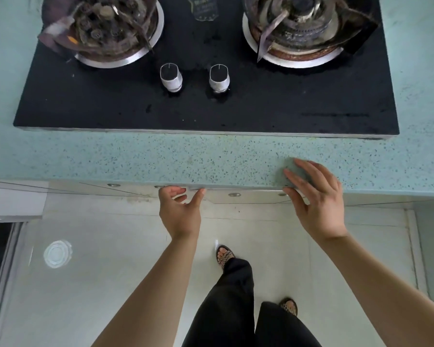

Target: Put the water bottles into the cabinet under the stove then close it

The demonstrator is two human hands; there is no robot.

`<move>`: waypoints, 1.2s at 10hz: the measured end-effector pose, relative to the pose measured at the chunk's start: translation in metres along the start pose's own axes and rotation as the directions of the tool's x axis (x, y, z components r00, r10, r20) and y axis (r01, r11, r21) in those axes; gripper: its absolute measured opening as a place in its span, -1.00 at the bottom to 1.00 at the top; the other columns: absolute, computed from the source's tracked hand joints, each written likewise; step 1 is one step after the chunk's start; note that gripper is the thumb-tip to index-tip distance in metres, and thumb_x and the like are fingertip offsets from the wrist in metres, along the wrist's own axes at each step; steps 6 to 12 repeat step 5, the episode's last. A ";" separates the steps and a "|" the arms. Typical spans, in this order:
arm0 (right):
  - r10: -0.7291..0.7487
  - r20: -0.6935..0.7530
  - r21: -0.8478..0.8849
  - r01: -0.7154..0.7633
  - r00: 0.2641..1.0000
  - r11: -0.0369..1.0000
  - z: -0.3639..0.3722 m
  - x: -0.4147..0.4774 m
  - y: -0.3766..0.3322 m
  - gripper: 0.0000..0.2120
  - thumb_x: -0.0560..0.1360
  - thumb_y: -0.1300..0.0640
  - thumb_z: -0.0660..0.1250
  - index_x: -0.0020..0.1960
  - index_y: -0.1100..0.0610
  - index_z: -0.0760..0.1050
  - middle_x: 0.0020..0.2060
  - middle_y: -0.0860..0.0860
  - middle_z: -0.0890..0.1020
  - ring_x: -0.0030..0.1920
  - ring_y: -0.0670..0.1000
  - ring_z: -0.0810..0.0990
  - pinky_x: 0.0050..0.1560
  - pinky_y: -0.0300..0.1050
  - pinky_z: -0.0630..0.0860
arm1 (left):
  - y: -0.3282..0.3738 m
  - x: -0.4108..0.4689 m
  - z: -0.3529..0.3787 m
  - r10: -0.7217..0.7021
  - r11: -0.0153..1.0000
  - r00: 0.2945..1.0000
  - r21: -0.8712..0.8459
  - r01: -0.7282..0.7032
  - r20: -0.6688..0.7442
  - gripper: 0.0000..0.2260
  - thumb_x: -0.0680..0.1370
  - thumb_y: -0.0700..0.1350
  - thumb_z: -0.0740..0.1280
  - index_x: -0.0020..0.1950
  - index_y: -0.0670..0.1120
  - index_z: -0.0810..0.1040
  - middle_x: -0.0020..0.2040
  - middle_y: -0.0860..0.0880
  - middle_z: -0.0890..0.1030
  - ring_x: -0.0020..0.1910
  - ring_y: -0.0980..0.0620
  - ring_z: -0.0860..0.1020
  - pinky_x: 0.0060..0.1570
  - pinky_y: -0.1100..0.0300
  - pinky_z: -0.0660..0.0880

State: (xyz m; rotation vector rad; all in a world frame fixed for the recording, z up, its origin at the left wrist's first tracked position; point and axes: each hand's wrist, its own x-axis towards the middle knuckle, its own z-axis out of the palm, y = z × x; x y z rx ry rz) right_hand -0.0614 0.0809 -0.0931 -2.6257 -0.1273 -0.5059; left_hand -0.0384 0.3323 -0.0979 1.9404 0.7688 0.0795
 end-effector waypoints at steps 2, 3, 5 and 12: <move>0.053 0.070 0.037 -0.056 0.996 0.998 -0.009 0.000 -0.005 -0.70 0.52 -0.02 0.23 0.18 0.07 0.54 0.25 0.07 0.54 0.27 0.11 0.42 0.22 0.08 0.35 | 0.003 -0.003 -0.005 -0.002 0.989 1.000 0.148 -0.001 0.016 -0.57 0.35 0.05 0.52 0.05 -0.07 0.41 -0.03 0.04 0.56 -0.06 -0.01 0.57 -0.13 0.16 0.42; 0.081 0.144 0.046 -0.088 0.986 0.995 -0.026 -0.007 -0.009 -0.62 0.52 -0.08 0.19 0.23 0.09 0.50 0.28 0.09 0.51 0.29 0.17 0.43 0.26 0.13 0.38 | 0.007 -0.013 -0.017 0.059 0.950 0.990 0.298 -0.096 0.130 -0.56 0.42 0.10 0.43 0.18 -0.10 0.43 0.13 -0.04 0.55 0.08 -0.07 0.55 -0.07 0.15 0.39; 0.067 0.219 0.067 -0.083 0.973 0.994 -0.092 -0.057 -0.027 -0.50 0.53 -0.14 0.20 0.38 0.07 0.34 0.40 0.07 0.37 0.41 0.15 0.30 0.39 0.16 0.28 | 0.027 -0.101 -0.058 0.392 0.714 0.851 0.467 -0.521 0.351 -0.46 0.50 0.19 0.28 0.37 -0.10 0.36 0.33 -0.09 0.45 0.30 -0.10 0.41 0.15 0.05 0.39; 0.067 0.219 0.067 -0.083 0.973 0.994 -0.092 -0.057 -0.027 -0.50 0.53 -0.14 0.20 0.38 0.07 0.34 0.40 0.07 0.37 0.41 0.15 0.30 0.39 0.16 0.28 | 0.027 -0.101 -0.058 0.392 0.714 0.851 0.467 -0.521 0.351 -0.46 0.50 0.19 0.28 0.37 -0.10 0.36 0.33 -0.09 0.45 0.30 -0.10 0.41 0.15 0.05 0.39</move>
